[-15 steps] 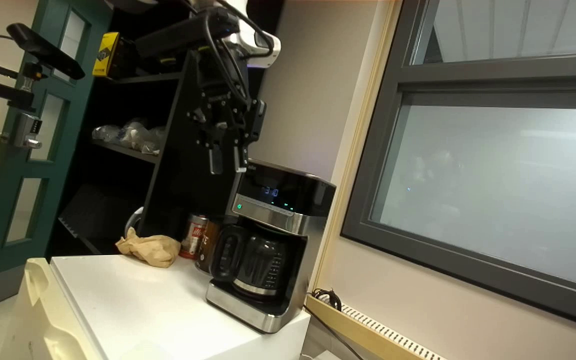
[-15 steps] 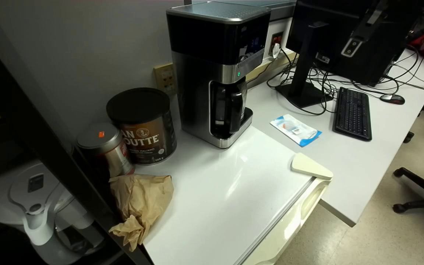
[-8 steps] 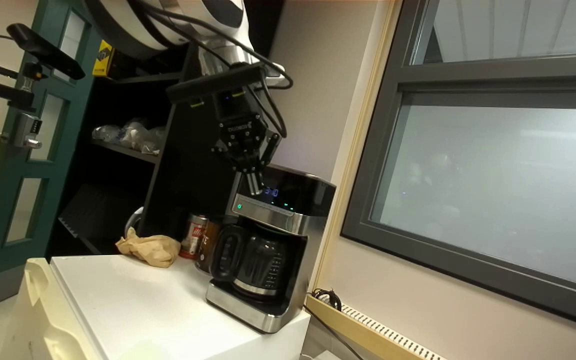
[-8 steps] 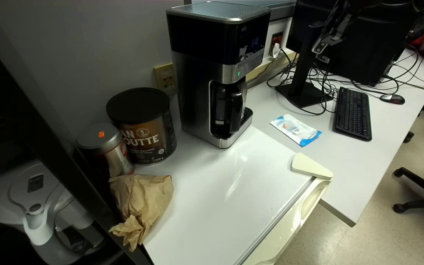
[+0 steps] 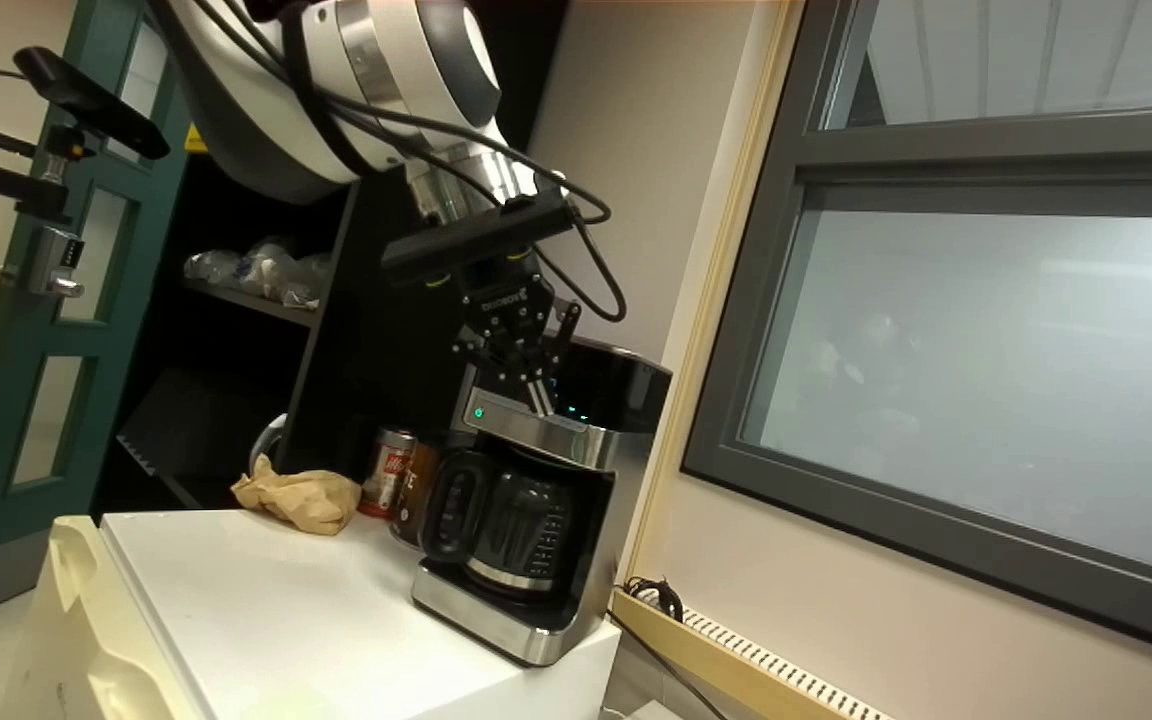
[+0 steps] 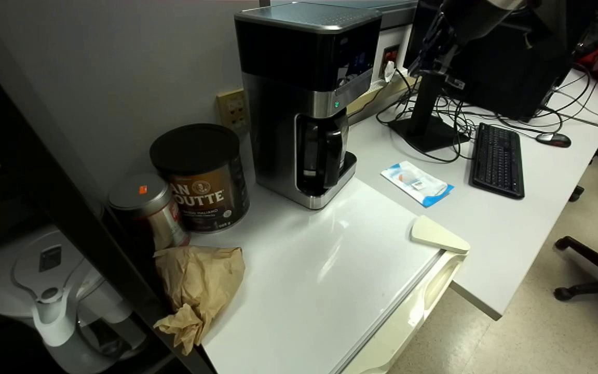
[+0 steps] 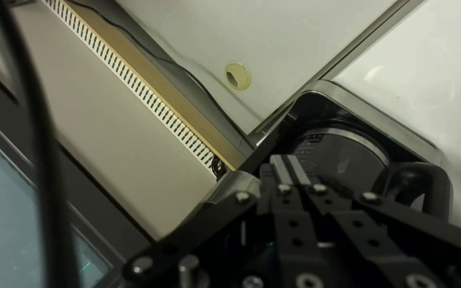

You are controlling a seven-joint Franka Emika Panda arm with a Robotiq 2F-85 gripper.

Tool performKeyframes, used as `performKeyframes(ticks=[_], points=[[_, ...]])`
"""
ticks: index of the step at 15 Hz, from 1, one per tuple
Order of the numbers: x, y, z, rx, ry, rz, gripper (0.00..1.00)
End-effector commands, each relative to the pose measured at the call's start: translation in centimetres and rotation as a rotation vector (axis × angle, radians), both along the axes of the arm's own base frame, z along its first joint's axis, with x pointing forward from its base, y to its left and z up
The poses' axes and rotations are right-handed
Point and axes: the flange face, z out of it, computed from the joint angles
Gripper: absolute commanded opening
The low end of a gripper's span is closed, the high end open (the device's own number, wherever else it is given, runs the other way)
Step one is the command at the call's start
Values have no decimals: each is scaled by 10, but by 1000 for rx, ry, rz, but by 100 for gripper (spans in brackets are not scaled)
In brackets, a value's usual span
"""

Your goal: Press the button on the coffee machine

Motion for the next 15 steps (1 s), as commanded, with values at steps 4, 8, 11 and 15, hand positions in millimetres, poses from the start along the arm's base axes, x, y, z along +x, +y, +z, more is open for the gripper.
performKeyframes(ticks=[4, 8, 11, 15], points=[[26, 8, -13, -26, -79, 85, 0], [36, 14, -17, -21, -97, 101, 0], [43, 18, -20, -21, -100, 104, 0], [51, 21, -24, -22, -104, 107, 0]])
